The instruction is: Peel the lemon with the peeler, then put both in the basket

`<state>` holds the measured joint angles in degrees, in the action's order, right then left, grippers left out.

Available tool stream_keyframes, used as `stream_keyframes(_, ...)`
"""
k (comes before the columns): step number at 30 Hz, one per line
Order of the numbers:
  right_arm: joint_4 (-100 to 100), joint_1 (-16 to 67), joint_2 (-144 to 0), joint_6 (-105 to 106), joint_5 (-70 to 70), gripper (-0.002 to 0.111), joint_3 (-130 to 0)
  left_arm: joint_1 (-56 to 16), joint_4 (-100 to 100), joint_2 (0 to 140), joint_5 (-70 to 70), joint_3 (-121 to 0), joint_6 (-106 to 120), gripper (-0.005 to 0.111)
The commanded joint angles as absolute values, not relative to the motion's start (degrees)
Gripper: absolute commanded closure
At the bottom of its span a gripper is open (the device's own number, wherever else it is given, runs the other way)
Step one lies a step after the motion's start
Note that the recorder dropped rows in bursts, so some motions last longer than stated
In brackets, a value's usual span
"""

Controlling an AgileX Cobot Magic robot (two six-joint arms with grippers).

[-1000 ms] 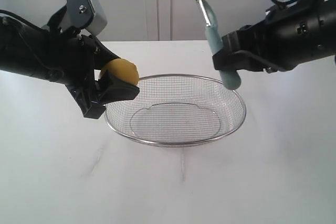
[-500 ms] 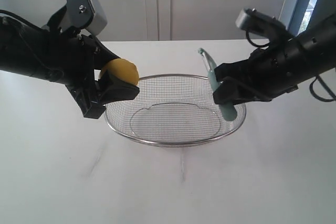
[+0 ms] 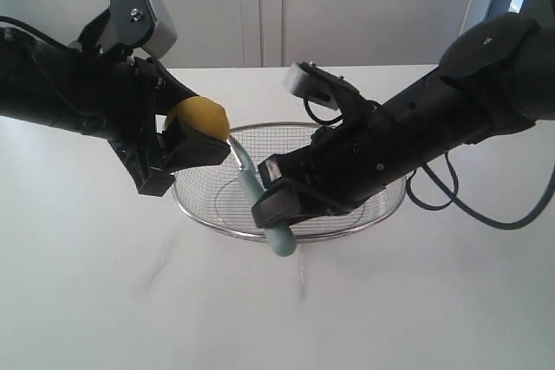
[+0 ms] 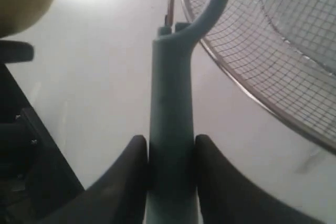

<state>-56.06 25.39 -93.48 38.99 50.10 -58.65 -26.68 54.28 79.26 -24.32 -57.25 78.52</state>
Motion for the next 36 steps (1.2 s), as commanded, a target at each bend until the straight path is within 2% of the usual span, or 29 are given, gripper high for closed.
stream_keyframes(1,-60.2,26.6,-93.3,41.3,52.7,0.108,-58.7,-27.0,55.7,79.0,-25.2,-57.3,78.2,0.107)
stream_keyframes(36,-59.9,26.2,-90.8,42.8,52.3,0.108,-58.8,-27.0,55.7,79.0,-25.1,-57.3,78.2,0.107)
